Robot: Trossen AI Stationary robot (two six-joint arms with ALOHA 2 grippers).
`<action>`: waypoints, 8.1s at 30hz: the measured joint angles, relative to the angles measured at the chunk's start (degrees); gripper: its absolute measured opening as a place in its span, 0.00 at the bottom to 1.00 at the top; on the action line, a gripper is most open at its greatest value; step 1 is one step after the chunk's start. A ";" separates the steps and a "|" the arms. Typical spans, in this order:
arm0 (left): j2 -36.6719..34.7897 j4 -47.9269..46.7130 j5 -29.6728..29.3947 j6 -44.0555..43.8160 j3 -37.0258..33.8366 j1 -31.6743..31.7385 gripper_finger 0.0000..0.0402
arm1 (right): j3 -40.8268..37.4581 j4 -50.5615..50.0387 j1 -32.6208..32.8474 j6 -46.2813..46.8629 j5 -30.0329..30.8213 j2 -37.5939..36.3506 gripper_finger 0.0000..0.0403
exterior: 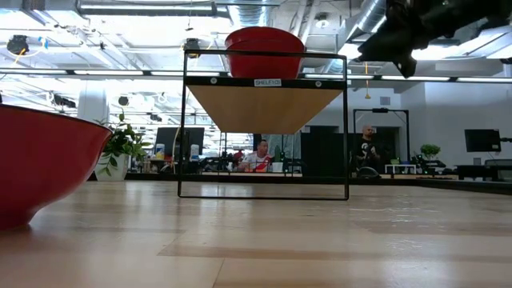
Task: Pick & Place Mini bowls
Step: Stack the red patterned bowl on top of the red patterned bowls on the shelf
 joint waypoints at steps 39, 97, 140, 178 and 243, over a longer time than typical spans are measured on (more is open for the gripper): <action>16.59 -20.92 16.96 -62.30 1.06 -20.05 0.37 | -27.37 39.90 1.10 3.79 0.09 -9.30 0.17; 28.63 21.23 28.07 -95.99 -25.71 -26.84 0.37 | -30.06 40.56 3.15 4.81 1.92 -9.15 0.17; 21.38 24.77 22.60 -90.80 -22.59 -29.18 0.02 | -30.02 41.10 3.17 4.91 1.77 -9.15 0.17; 13.35 9.11 13.35 -44.73 5.26 1.32 0.02 | -19.90 48.59 9.13 -2.29 1.53 -7.38 0.17; 25.95 18.92 -13.27 17.44 20.78 17.43 0.02 | 52.08 5.11 12.78 -31.05 43.89 44.65 0.43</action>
